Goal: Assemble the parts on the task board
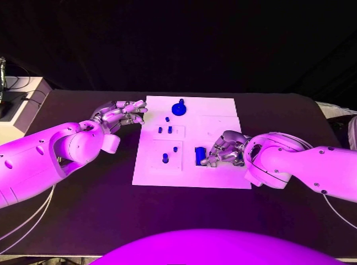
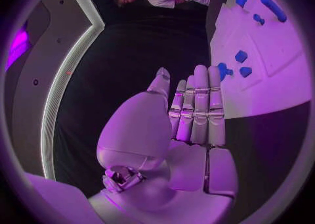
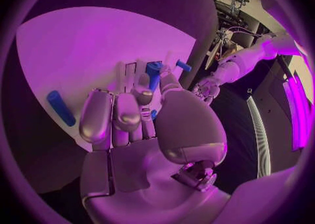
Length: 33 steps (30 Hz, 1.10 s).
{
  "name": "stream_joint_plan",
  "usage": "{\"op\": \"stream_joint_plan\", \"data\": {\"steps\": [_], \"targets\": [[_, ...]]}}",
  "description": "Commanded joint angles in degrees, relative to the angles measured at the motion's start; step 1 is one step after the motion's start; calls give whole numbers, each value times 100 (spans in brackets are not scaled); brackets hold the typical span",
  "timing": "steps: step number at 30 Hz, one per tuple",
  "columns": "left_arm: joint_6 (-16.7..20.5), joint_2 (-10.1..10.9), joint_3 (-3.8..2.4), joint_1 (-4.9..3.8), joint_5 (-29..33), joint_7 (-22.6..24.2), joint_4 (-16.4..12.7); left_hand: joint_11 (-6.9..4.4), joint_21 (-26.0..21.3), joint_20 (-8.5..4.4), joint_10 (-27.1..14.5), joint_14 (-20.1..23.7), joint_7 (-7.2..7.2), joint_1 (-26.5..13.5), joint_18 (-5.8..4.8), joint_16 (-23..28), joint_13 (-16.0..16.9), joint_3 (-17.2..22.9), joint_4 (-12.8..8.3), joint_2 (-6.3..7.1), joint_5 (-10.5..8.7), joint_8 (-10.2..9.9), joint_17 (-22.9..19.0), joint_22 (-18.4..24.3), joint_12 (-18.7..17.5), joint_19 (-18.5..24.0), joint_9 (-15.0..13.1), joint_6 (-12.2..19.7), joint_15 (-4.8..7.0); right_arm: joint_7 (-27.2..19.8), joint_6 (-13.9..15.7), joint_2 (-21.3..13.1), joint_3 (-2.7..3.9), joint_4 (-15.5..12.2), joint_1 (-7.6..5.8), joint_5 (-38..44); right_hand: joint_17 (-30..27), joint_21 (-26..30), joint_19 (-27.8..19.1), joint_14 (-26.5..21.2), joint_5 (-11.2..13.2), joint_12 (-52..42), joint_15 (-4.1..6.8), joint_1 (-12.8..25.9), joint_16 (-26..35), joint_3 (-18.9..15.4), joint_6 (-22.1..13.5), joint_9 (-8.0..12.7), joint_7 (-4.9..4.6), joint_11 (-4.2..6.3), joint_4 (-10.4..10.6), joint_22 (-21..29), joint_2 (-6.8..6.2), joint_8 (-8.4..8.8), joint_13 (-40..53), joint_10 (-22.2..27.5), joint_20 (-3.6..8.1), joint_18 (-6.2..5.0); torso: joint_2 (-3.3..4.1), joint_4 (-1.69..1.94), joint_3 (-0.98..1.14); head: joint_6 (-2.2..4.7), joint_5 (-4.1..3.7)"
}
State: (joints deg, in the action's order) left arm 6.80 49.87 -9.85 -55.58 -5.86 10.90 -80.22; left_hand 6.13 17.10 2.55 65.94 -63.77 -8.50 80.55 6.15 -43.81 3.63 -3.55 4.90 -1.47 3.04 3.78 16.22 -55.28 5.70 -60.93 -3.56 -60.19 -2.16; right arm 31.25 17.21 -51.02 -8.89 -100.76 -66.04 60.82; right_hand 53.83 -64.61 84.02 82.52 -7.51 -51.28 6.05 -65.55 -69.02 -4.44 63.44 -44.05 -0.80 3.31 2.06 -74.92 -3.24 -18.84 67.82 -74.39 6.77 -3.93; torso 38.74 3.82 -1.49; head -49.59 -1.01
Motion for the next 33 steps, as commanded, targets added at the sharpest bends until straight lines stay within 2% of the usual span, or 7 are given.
{"op": "stream_joint_plan", "data": {"steps": [1,5,6,10,22,29,33], "targets": [[-62,-6,-3,1,-13,14,-12,-8,-39,31,-49,19,18,-21,-62,25,1,-14,7,-17,-3,8,-10,4,22,-19,-8,26,-31,-3,-70,14,-1,0,9,134,1,-19,190,-11,-66,-14,32,-46,-25,-9,-6,16,23,-12,-70,-886,66,-28,10,-37,28,90,2,2,-1,-15,1],[-66,-6,-3,1,-13,11,-15,-8,-39,31,-49,19,18,-21,-62,25,1,-14,7,-17,-3,8,-10,4,22,-19,-8,26,-31,26,-99,33,-1,6,14,215,5,-30,189,-11,96,-13,36,-162,-25,107,5,38,31,-7,-164,-888,75,-23,19,-49,32,93,-1,5,-4,-31,2],[-67,-5,-3,1,-13,11,-16,-8,-39,31,-49,19,18,-21,-62,25,1,-14,7,-17,-3,8,-10,4,22,-19,-8,26,-31,35,-97,39,-1,8,15,233,7,-33,188,-11,157,-12,38,-192,-25,286,18,51,32,-6,-149,-888,-11,-19,24,-53,34,94,-2,4,-3,-31,3],[-67,-3,-3,1,-13,9,-15,-8,-39,31,-49,19,18,-21,-62,25,1,-14,7,-17,-3,8,-10,4,22,-19,-8,26,-31,100,7,63,-1,20,24,378,11,-43,189,-10,63,-12,40,-249,-24,441,37,73,44,3,-160,-890,-43,-13,34,-65,37,97,-5,-2,-1,-27,4],[-70,-2,-3,1,-13,8,-13,-9,-43,31,-51,23,21,-16,-62,22,1,-15,16,-28,-4,9,-13,3,27,-20,-8,20,-31,318,347,175,0,160,60,822,5,-68,200,-6,-9,-33,59,-213,-21,341,78,116,71,26,-281,-895,214,5,93,-130,58,105,-4,1,0,-26,-7],[-69,0,-3,1,-13,4,-9,-9,-43,31,-51,23,21,-16,-62,22,1,-15,16,-28,-4,9,-13,3,27,-20,-8,20,-31,249,286,162,0,153,65,761,-1,-63,197,-10,-17,-16,54,-165,-18,327,76,116,64,20,-231,-894,139,6,97,-123,55,105,-3,-6,4,-21,-3],[-73,-2,-3,2,-13,0,-8,-9,-43,31,-51,23,21,-16,-62,22,1,-15,16,-28,-4,9,-13,3,27,-20,-8,20,-31,164,369,129,1,110,68,657,-2,-56,194,-10,-60,9,46,-112,-19,441,70,108,56,15,-10,-892,-29,0,106,-115,50,101,-2,-1,3,-23,-6]]}}
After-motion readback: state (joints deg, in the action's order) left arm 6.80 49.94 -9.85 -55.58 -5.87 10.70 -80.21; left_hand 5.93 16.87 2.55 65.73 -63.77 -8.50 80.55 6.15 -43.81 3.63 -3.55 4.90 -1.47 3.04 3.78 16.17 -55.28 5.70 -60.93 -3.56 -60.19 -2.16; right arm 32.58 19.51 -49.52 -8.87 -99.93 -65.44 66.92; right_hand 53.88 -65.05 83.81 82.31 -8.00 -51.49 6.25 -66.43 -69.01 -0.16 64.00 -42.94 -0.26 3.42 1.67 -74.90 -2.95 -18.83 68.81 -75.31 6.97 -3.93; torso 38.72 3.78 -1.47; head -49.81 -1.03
